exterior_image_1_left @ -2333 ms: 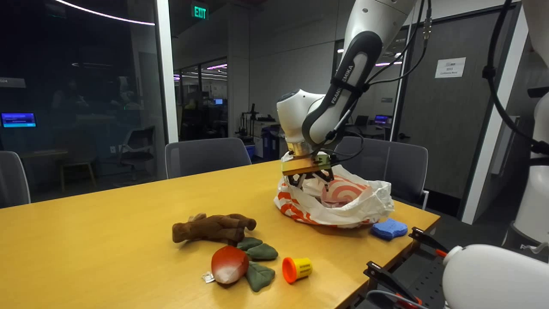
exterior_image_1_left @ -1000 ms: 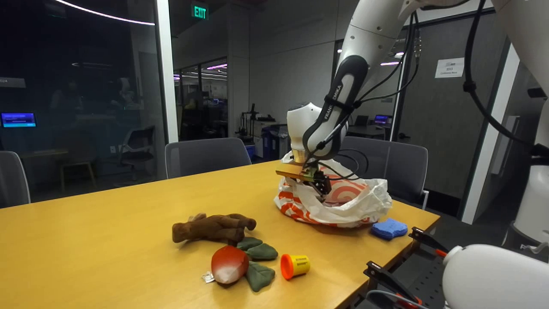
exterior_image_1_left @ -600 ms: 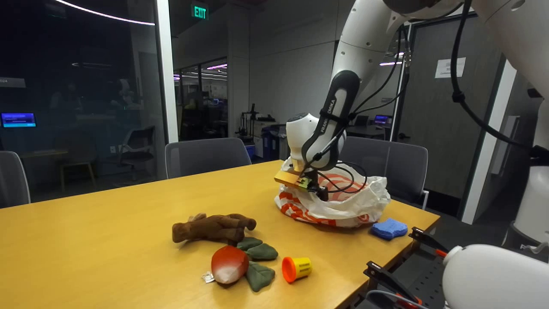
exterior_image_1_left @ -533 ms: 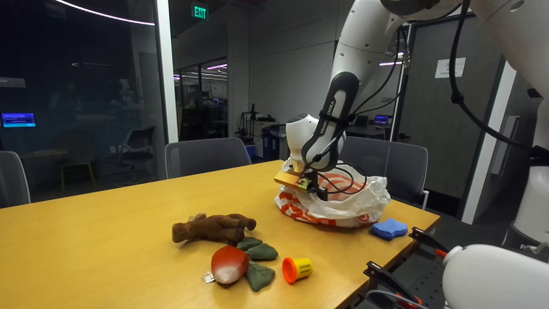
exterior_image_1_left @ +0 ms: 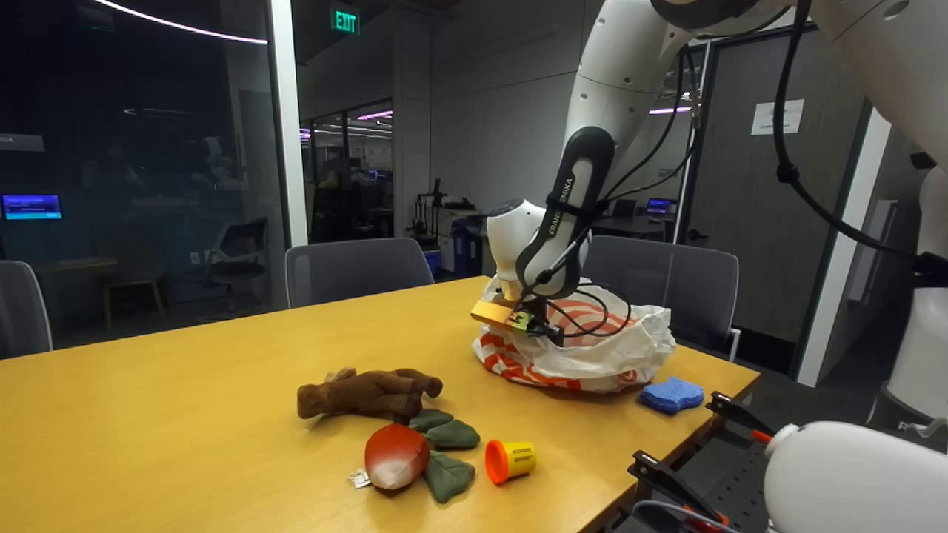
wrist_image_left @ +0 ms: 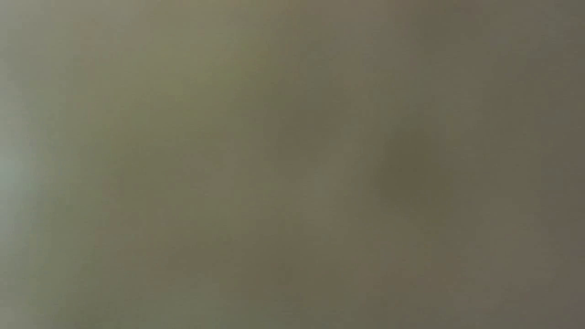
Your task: Move the objects out of the bag
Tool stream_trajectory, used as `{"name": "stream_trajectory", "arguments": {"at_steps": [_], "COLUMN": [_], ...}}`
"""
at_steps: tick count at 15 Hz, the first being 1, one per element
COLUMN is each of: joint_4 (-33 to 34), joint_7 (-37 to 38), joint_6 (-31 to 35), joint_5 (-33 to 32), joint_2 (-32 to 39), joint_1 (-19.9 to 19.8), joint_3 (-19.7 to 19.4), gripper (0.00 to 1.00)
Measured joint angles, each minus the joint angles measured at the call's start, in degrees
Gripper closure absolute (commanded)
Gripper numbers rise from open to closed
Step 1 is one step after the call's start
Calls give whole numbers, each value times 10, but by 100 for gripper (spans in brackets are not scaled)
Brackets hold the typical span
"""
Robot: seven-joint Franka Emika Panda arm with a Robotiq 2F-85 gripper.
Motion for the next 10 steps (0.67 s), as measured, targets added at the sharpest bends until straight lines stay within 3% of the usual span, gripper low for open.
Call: {"name": "stream_trajectory", "arguments": {"at_steps": [4, 10], "joint_4": [0, -12], "joint_7": [-4, -8], "joint_6": [-64, -171], "joint_5": [-11, -48], "joint_2": [-31, -144], "joint_1": [18, 19], "joint_3": [-1, 26], "gripper": [66, 66]}}
